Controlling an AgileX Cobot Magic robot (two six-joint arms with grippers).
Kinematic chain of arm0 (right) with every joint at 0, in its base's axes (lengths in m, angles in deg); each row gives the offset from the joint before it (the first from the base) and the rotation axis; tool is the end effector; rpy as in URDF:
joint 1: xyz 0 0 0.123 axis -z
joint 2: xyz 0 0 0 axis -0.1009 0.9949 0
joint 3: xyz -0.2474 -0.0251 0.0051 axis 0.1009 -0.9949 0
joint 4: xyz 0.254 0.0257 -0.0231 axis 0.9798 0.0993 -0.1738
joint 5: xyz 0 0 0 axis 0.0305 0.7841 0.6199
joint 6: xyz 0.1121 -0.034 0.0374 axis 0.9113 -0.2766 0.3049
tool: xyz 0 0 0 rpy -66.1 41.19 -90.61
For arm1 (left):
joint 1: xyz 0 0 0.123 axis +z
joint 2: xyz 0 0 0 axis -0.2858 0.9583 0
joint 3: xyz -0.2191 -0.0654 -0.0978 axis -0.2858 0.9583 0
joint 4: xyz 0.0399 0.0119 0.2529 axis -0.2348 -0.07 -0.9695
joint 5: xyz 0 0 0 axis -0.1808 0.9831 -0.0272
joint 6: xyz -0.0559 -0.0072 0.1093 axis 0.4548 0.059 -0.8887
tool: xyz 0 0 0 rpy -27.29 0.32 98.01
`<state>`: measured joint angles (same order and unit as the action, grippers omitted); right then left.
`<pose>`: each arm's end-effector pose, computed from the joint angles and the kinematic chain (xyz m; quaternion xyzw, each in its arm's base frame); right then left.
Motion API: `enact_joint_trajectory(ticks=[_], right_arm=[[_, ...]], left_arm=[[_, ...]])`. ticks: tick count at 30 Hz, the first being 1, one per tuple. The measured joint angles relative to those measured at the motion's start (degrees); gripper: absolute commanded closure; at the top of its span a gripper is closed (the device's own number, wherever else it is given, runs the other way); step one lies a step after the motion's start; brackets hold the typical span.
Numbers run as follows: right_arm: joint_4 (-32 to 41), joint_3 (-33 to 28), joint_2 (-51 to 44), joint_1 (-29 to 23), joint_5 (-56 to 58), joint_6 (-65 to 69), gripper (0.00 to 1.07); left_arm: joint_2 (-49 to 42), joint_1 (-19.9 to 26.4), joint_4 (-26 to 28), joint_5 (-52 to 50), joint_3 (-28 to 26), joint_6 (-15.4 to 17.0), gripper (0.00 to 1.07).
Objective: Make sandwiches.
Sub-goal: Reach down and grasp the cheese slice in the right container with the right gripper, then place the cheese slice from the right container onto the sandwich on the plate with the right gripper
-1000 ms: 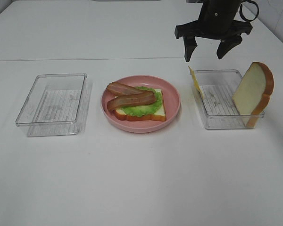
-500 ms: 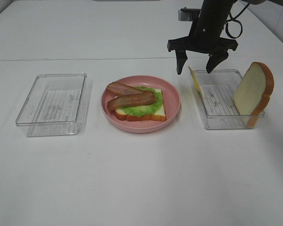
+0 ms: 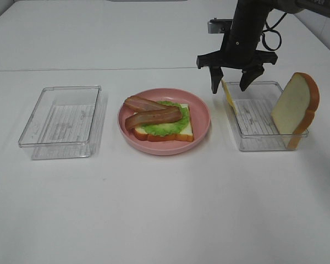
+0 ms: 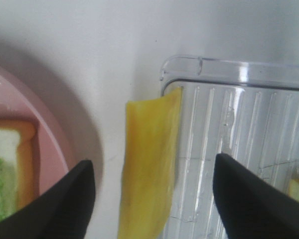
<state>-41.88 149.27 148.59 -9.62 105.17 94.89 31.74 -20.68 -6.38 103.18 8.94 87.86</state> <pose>0.4780 0.1256 0.1077 -0.0704 0.9925 -0.0039 0.1002 0.0602 -0.0043 0.2695 0.0260 0.8508 -0.0213 0.5244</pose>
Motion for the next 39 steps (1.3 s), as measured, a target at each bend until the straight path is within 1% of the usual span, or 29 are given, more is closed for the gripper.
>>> enact_joint_trajectory(ticks=[1, 2, 3, 4, 5, 6, 7, 8, 9, 10, 11, 12, 21, 27, 32, 34, 37, 38, 39], right_arm=[[-0.23, 0.00, 0.00, 0.00, 0.00, 0.00, 0.54], [-0.92, 0.00, 0.00, 0.00, 0.00, 0.00, 0.61], [-0.92, 0.00, 0.00, 0.00, 0.00, 0.00, 0.61], [-1.09, 0.00, 0.00, 0.00, 0.00, 0.00, 0.65], [-1.32, 0.00, 0.00, 0.00, 0.00, 0.00, 0.74], [-1.32, 0.00, 0.00, 0.00, 0.00, 0.00, 0.74], [-1.32, 0.00, 0.00, 0.00, 0.00, 0.00, 0.83], [-1.32, 0.00, 0.00, 0.00, 0.00, 0.00, 0.83], [-1.32, 0.00, 0.00, 0.00, 0.00, 0.00, 0.89], [-1.32, 0.00, 0.00, 0.00, 0.00, 0.00, 0.99], [-1.32, 0.00, 0.00, 0.00, 0.00, 0.00, 0.99], [-1.38, 0.00, 0.00, 0.00, 0.00, 0.00, 1.07], [-1.55, 0.00, 0.00, 0.00, 0.00, -0.06, 1.07], [-2.06, 1.20, -0.23, 0.00, 0.17, -0.06, 1.07], [-1.43, 1.20, -3.78, 0.00, 0.23, -0.06, 1.07], [0.29, 1.32, -6.93, 0.00, 0.23, -0.06, 1.07], [2.41, 1.32, -8.94, 0.00, 0.11, -0.06, 1.07], [5.33, 1.43, -10.77, 0.00, 0.11, -0.06, 1.07], [6.59, 1.43, -11.40, 0.00, 0.11, -0.17, 1.07]], left_arm=[[0.00, 0.00, 0.00, 0.00, 0.00, 0.00, 0.09], [0.00, 0.00, 0.00, 0.00, 0.00, 0.00, 0.09], [0.00, 0.00, 0.00, 0.00, 0.00, 0.00, 0.09], [0.00, 0.00, 0.00, 0.00, 0.00, 0.00, 0.09], [0.00, 0.00, 0.00, 0.00, 0.00, 0.00, 0.09], [0.00, 0.00, 0.00, 0.00, 0.00, 0.00, 0.09], [0.00, 0.00, 0.00, 0.00, 0.00, 0.00, 0.09], [0.00, 0.00, 0.00, 0.00, 0.00, 0.00, 0.09], [0.00, 0.00, 0.00, 0.00, 0.00, 0.00, 0.09], [0.00, 0.00, 0.00, 0.00, 0.00, 0.00, 0.09], [0.00, 0.00, 0.00, 0.00, 0.00, 0.00, 0.09], [0.00, 0.00, 0.00, 0.00, 0.00, 0.00, 0.09], [0.00, 0.00, 0.00, 0.00, 0.00, 0.00, 0.09], [0.00, 0.00, 0.00, 0.00, 0.00, 0.00, 0.09], [0.00, 0.00, 0.00, 0.00, 0.00, 0.00, 0.09], [0.00, 0.00, 0.00, 0.00, 0.00, 0.00, 0.09], [0.00, 0.00, 0.00, 0.00, 0.00, 0.00, 0.09], [0.00, 0.00, 0.00, 0.00, 0.00, 0.00, 0.09], [0.00, 0.00, 0.00, 0.00, 0.00, 0.00, 0.09]])
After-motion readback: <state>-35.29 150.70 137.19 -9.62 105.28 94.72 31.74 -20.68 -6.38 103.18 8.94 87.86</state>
